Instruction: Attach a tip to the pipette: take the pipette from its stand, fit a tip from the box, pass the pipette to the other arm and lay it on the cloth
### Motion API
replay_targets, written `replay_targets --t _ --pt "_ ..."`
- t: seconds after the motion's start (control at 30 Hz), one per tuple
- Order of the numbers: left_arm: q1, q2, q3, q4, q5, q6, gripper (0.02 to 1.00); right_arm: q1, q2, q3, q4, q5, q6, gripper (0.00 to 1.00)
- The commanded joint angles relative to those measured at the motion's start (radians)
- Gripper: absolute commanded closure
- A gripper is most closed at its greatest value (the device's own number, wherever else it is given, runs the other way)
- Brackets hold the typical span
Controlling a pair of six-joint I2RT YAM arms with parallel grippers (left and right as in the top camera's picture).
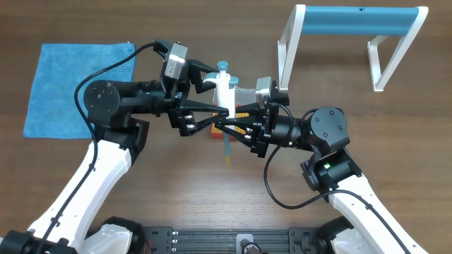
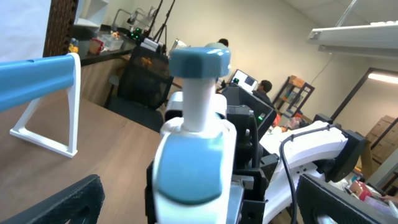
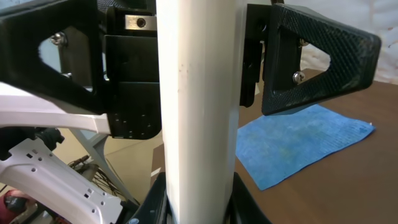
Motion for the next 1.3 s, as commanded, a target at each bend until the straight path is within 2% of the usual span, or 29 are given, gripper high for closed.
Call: replay_targets --t 0.03,0.07,0.1,0.17,0.2,0.23,0.33,0.37,0.4,0.43,0.57,0.67,0.9,0.97,1.03,1.07,1.1,1.23,1.3 --pt "-0.018 0.008 0.019 0.003 -0.060 0.037 0.077 -0.002 -0.005 0.017 0.009 -0.023 0.012 0.925" --pt "-0.021 0.009 0.019 0.003 -0.066 0.040 0.141 -0.002 -0.005 0.017 0.009 -0.035 0.012 0.925" --pt "-0.021 0.011 0.019 0.003 -0.068 0.040 0.467 -0.002 -0.005 0.017 0.009 -0.042 0.012 0.923" --pt "-0.021 0.016 0.019 0.003 -0.075 0.040 0.809 -0.002 -0.005 0.017 0.009 -0.046 0.012 0.925" --pt "-0.021 0.019 0.019 0.003 -0.083 0.039 0.939 -0.002 -0.005 0.017 0.010 -0.050 0.012 0.925" --pt "-0.021 0.024 0.019 0.003 -0.089 0.039 0.991 -0.002 -0.005 0.017 0.010 -0.060 0.012 0.925" --pt "-0.021 0.036 0.019 0.003 -0.095 0.040 0.989 -0.002 -0.005 0.017 0.018 -0.102 0.013 0.910" --pt "-0.021 0.040 0.019 0.003 -0.096 0.040 0.991 -0.002 -0.005 0.017 0.021 -0.114 0.016 0.737" --pt "-0.021 0.046 0.019 0.003 -0.098 0.040 0.991 -0.002 -0.005 0.017 0.023 -0.121 0.024 0.325" --pt "-0.021 0.051 0.019 0.003 -0.098 0.040 0.991 -0.002 -0.005 0.017 0.022 -0.121 0.031 0.134" --pt "-0.016 0.069 0.019 0.002 -0.100 0.039 0.991 -0.018 -0.005 0.017 0.015 -0.122 0.031 0.132" --pt "0.024 0.074 0.019 -0.066 -0.084 0.039 0.991 -0.085 -0.005 0.017 0.005 -0.152 0.031 0.130" --pt "0.220 0.074 0.019 -0.291 -0.026 0.043 0.991 -0.395 -0.005 0.017 0.006 -0.326 0.051 0.130" --pt "0.303 0.075 0.019 -0.411 -0.042 0.074 0.991 -0.505 -0.005 0.017 0.015 -0.378 0.111 0.130" --pt "0.362 0.075 0.019 -0.532 -0.072 0.148 0.991 -0.564 -0.005 0.017 0.034 -0.420 0.164 0.130" --pt "0.389 0.075 0.019 -0.606 -0.105 0.192 0.989 -0.587 -0.005 0.017 0.046 -0.443 0.193 0.128" --pt "0.422 0.075 0.019 -0.711 -0.179 0.247 0.991 -0.608 -0.005 0.017 0.057 -0.466 0.224 0.128" --pt "0.486 0.075 0.019 -1.063 -0.566 0.417 0.991 -0.627 -0.005 0.017 0.069 -0.505 0.272 0.128" --pt "0.498 0.075 0.020 -1.154 -0.695 0.446 0.991 -0.627 -0.005 0.017 0.068 -0.507 0.275 0.126"
